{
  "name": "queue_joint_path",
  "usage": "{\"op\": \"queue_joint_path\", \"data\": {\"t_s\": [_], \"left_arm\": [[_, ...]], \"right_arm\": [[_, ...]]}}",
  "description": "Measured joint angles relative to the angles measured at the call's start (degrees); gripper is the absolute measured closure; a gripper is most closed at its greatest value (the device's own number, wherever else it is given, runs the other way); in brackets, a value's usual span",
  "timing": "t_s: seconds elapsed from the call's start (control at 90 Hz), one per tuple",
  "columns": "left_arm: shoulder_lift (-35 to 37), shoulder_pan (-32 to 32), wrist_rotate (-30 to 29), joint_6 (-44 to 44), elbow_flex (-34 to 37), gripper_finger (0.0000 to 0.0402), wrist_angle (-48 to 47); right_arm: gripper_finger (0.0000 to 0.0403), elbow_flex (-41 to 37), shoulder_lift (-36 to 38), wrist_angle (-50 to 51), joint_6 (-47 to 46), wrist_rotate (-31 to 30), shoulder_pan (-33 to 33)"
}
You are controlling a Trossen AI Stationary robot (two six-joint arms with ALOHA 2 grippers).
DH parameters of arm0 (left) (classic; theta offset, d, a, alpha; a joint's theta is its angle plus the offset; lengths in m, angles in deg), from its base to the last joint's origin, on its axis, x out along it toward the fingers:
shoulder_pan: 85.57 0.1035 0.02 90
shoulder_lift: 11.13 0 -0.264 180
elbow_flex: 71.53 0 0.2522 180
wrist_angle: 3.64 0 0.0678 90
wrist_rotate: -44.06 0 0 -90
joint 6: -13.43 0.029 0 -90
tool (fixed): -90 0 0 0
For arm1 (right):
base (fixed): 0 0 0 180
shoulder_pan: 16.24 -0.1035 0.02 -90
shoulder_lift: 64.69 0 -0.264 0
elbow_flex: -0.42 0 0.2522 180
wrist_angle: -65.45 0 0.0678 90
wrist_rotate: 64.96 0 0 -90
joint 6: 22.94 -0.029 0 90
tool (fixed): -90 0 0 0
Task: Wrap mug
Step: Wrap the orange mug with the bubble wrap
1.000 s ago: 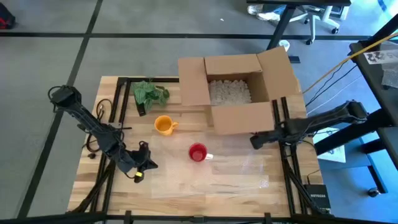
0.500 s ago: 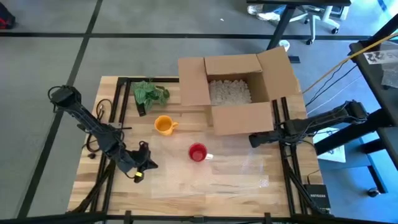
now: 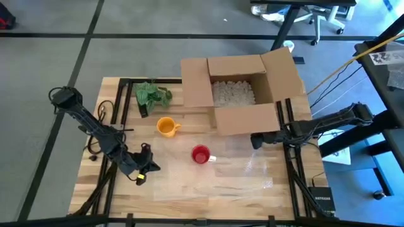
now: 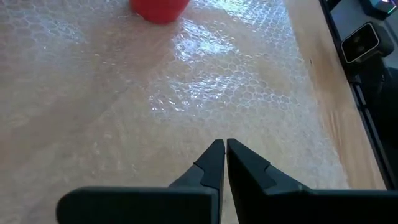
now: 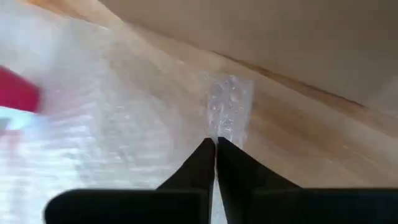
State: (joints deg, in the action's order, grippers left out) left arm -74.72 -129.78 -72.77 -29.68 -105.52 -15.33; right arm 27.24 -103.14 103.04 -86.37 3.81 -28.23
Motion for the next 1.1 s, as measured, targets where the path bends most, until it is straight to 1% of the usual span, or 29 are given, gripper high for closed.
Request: {"op": "queue_joint_path", "data": {"t_s": [0.178, 0.467, 0.611, 0.789, 0.9, 0.989, 1.1], "left_arm": [[0.0, 0.0, 0.0, -0.1, 0.0, 0.0402, -0.1], [0.0, 0.0, -0.7, 0.9, 0.0, 0.0402, -0.2], [0.0, 0.1, -1.6, 1.1, 0.0, 0.0402, -0.2], [0.0, 0.7, -4.8, 1.1, 0.0, 0.0402, -0.1], [0.0, 3.3, -5.0, 1.8, 0.0, 0.0402, -0.1], [0.0, 5.7, -4.9, 3.9, 0.0, 0.0402, 0.1], [0.0, 8.1, -3.6, 5.2, 0.0, 0.0402, 0.3]], "right_arm": [[0.0402, 0.0, 2.6, -8.9, 4.1, 0.3, 0.0], [0.0403, 0.1, 2.6, -22.4, 9.3, 2.7, 0.0], [0.0403, 0.1, 2.5, -26.7, 11.1, 3.4, -0.1], [0.0403, 0.1, 0.6, -30.2, 11.4, 4.4, -0.1], [0.0403, 0.1, -1.8, -36.0, 12.8, 6.1, -0.1], [0.0403, 0.1, -4.1, -41.2, 13.9, 7.5, 0.0], [0.0403, 0.4, -7.1, -44.0, 14.2, 8.5, -0.1]]}}
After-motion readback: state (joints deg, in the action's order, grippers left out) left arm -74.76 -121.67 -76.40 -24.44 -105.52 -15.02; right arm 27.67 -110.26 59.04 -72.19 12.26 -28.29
